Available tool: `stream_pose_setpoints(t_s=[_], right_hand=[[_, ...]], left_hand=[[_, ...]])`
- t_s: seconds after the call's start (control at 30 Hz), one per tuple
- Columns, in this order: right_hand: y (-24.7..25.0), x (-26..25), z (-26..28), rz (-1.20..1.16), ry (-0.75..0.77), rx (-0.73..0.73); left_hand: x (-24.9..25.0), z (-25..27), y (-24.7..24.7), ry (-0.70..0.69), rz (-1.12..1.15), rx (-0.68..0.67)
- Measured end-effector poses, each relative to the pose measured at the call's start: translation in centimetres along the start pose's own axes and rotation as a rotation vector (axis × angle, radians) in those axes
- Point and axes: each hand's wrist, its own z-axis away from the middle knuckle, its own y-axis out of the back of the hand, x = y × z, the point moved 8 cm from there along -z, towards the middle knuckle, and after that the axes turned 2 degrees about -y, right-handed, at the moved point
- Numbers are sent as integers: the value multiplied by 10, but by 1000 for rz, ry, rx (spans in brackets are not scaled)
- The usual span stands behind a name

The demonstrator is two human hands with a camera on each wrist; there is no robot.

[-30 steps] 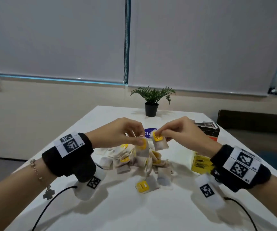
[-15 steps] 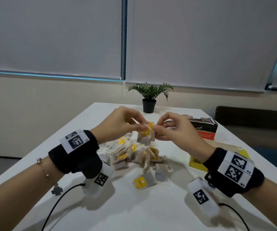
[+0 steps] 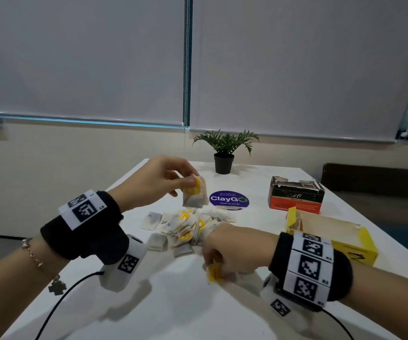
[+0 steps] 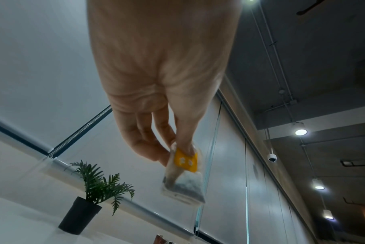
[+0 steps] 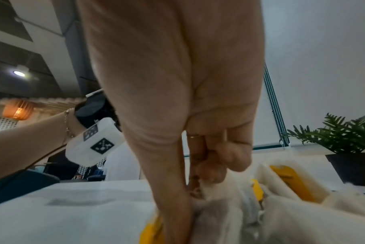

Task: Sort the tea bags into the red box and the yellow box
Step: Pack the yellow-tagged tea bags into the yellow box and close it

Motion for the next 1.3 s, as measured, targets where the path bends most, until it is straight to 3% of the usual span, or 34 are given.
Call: stream_pose_setpoints(t_s=[0.13,0.33,0.47,0.63,0.77,0.83,0.9,0.97,1.03,1.13,1.2,1.3], right_hand=[[8,8,5,-54,-43,-18],[70,54,23,-589,-199,415],[80,64,24,-902,-210,551],[77,53,22,-1059,-136,621],[75,49,21,-1057,-112,616],[70,54,21,-1109,-139,547],[59,58,20,-1029,-209,429],[49,54,18,-636,-231,317],[33,37,13,-273,-156,165],[4,16,6,-51,-85,-117],[-1,16,2,19,-96,-158],[11,20,0,56,-101,-58]], left_hand=[[0,8,6,-2,-66,-20],[4,20,5,-18,-93,-90],[8,27,-14,-4,-73,-182],[12,24,-21,-84,-90,0],[9,22,-25,-23,-55,17],[7,22,-22,-20,-30,24],[4,24,-18,-16,-8,39],[1,25,-15,6,16,50],[0,25,-14,30,47,51],[-3,24,-17,73,77,47],[-3,23,-19,65,53,35],[-1,23,-21,29,-3,-4]])
